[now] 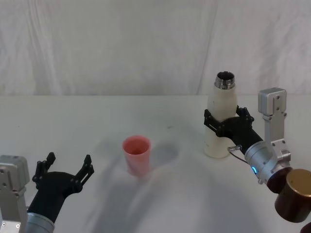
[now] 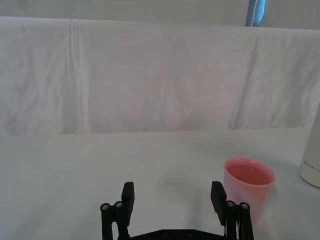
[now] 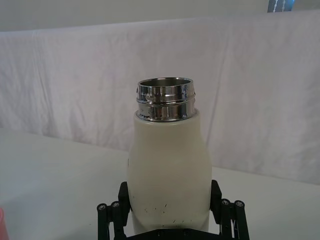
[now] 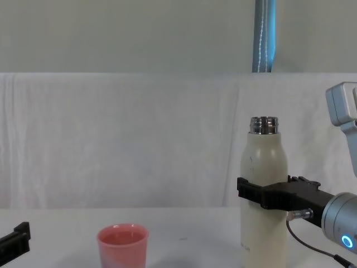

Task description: Grasp the thermos with one hand and pour water into the cup lid.

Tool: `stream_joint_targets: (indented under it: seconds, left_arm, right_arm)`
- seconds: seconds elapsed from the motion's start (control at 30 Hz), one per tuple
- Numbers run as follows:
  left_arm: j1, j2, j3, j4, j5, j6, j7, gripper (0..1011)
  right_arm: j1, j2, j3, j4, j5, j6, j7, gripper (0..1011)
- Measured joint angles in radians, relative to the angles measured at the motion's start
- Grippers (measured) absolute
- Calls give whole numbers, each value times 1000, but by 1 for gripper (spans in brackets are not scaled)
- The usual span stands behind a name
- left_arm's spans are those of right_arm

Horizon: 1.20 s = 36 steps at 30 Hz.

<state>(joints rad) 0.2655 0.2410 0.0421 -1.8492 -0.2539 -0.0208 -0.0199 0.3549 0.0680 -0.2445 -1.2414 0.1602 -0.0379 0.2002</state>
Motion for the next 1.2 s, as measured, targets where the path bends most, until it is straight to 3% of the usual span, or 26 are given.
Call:
stream_joint_targets:
  seconds: [1.2]
  left_arm:
    - [0, 0, 0, 0, 0, 0, 0, 1001]
  right_arm:
    - [0, 0, 0, 0, -1, -1, 0, 1000]
